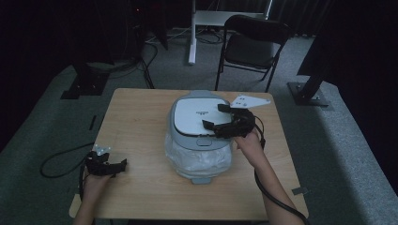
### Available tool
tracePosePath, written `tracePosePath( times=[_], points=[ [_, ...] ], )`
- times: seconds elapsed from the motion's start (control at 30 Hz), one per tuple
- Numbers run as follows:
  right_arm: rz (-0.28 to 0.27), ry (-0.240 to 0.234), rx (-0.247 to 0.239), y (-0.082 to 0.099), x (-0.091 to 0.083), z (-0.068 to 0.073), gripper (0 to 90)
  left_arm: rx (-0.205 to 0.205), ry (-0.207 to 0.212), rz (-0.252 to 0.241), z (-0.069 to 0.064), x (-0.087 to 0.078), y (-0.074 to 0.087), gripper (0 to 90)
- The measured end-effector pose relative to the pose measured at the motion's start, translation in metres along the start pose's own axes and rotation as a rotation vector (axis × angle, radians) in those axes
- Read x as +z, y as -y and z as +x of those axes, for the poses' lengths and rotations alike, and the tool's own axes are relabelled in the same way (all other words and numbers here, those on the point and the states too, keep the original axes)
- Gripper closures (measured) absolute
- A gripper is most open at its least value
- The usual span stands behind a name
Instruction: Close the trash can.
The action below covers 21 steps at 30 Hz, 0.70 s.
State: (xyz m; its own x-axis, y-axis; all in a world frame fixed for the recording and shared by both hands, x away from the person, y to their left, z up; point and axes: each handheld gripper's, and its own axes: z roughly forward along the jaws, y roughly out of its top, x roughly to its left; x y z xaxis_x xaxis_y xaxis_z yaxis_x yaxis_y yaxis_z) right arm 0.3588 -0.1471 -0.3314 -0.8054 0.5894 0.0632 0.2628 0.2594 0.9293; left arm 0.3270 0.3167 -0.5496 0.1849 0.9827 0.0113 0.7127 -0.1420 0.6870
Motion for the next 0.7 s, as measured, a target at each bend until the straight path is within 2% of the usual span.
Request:
tracePosePath(
  times=[0.2,0.23,0.4,0.7],
  points=[
    [0.011,0.036,-0.025,0.003,-0.001,0.006,12.0,0.0,0.0,0.0,0.0,0.0,0.0,0.7],
    [0.015,0.049,-0.041,0.004,-0.001,0.008,12.0,0.0,0.0,0.0,0.0,0.0,0.0,0.7],
    [0.025,0.048,-0.041,0.004,-0.003,0.01,10.5,0.0,0.0,0.0,0.0,0.0,0.0,0.7],
    [0.006,0.072,-0.049,0.007,-0.004,0.015,10.6,-0.001,0.0,0.0,0.0,0.0,0.0,0.7]
  ],
)
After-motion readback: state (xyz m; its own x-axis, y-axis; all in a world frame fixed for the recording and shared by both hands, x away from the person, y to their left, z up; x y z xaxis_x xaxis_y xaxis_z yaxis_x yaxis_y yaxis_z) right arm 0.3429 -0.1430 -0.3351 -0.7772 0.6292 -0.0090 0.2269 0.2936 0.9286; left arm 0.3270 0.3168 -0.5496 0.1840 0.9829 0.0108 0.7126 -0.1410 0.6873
